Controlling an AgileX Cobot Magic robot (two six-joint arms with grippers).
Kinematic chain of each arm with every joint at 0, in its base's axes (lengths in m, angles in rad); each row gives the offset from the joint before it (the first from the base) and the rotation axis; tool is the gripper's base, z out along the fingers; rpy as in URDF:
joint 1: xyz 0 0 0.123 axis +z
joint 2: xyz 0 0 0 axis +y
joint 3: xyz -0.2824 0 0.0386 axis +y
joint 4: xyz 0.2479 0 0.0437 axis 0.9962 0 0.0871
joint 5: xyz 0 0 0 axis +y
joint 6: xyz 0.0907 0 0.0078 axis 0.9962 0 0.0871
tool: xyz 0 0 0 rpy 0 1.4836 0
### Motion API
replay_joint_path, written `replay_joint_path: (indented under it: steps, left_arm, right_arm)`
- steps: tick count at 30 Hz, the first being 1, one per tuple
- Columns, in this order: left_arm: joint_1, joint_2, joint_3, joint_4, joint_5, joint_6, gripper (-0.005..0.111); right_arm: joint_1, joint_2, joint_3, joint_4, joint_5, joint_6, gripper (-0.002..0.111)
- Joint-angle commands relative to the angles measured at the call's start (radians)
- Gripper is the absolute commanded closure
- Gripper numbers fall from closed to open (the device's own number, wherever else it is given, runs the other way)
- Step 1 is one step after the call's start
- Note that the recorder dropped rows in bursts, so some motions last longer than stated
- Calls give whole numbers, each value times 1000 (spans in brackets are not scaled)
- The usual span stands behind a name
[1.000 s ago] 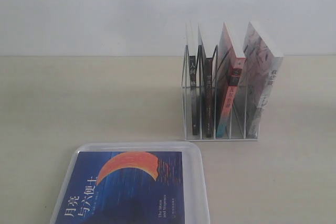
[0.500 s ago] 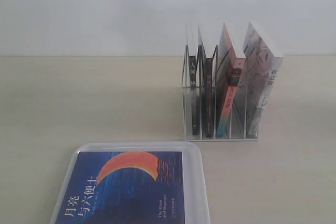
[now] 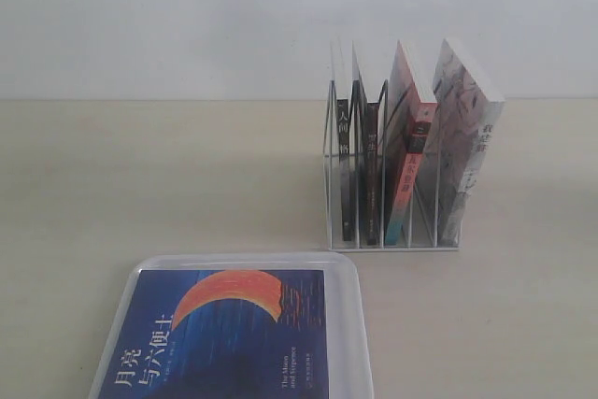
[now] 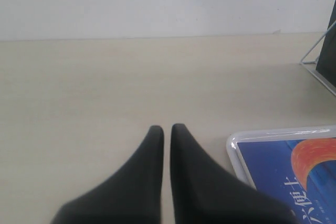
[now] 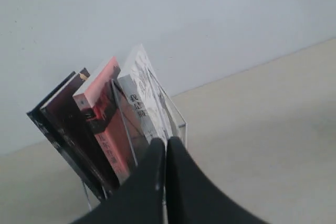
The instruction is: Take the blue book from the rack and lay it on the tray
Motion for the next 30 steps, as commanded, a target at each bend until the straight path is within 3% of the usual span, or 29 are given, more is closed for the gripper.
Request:
replay_joint_path:
  steps: [1, 10, 18, 26, 30]
  left_arm:
    - [2, -3, 4, 0, -5, -7, 103]
    - [2, -3, 4, 0, -5, -7, 103]
    - [2, -3, 4, 0, -5, -7, 103]
    - [2, -3, 4, 0, -5, -7, 103]
    - [2, -3, 4, 0, -5, -7, 103]
  right_arm:
    - [-7, -8, 0, 189, 75, -313, 108]
    - [-7, -8, 0, 174, 300, -399, 108]
    - [-7, -8, 0, 167, 302, -420, 108]
    - [-171, -72, 0, 167, 306, -435, 108]
    - [-190, -100, 0, 167, 313, -435, 108]
